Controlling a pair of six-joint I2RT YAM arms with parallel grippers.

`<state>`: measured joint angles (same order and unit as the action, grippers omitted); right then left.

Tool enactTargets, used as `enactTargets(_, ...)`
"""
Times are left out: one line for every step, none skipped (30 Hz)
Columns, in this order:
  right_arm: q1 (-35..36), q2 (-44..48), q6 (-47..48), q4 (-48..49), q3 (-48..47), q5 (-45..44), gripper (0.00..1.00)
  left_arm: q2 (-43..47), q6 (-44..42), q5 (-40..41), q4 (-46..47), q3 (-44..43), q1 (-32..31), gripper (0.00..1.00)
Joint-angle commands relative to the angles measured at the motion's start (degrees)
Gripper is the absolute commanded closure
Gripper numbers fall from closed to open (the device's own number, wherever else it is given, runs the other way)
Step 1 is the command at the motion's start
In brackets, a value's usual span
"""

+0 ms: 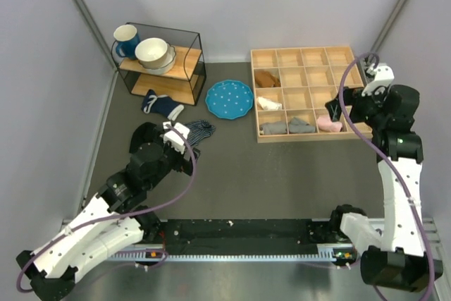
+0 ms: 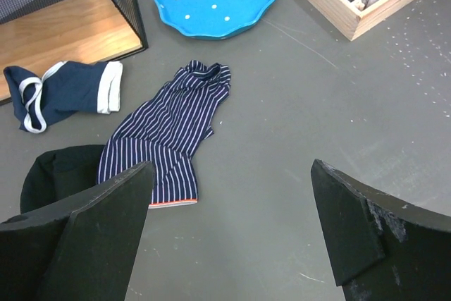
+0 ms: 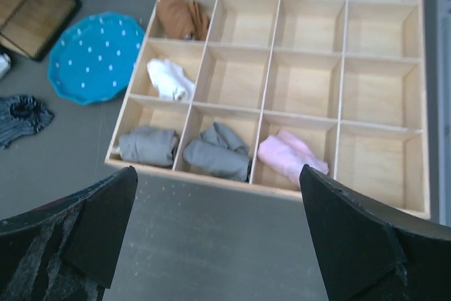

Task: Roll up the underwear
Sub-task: Reset both arms

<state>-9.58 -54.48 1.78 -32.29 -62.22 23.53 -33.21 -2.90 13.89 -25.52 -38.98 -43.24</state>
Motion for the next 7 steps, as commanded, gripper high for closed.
enactTargets(-0.7,4.3,-2.0,5.2,1.5,-2.3,0.01,-1.2,0.2,2.2,2.1,0.4,0.2,0.01)
enactTargets(-0.7,4.6,-0.2,5.2,1.7,-2.2,0.01,-1.7,0.1,2.3,2.1,0.4,0.3,0.01)
enactTargets(-0.7,5.4,0.3,5.3,1.9,-2.2,0.01,-1.7,0.0,2.4,2.1,0.5,0.3,0.01)
enactTargets(-0.7,5.7,0.9,5.2,2.0,-2.3,0.01,-1.9,0.0,2.3,2.2,0.5,0.2,0.01)
enactTargets(-0.7,6.1,2.2,5.4,2.2,-3.0,0.01,-2.0,-0.1,2.4,2.2,0.5,0.3,0.01)
enactTargets(-0.7,7.0,2.1,5.7,2.7,-3.8,0.01,-1.9,-0.2,2.4,2.2,0.5,0.2,0.01)
enactTargets(-0.7,7.5,1.9,6.2,3.1,-4.6,0.01,-2.0,-0.3,2.4,2.1,0.6,0.2,0.01)
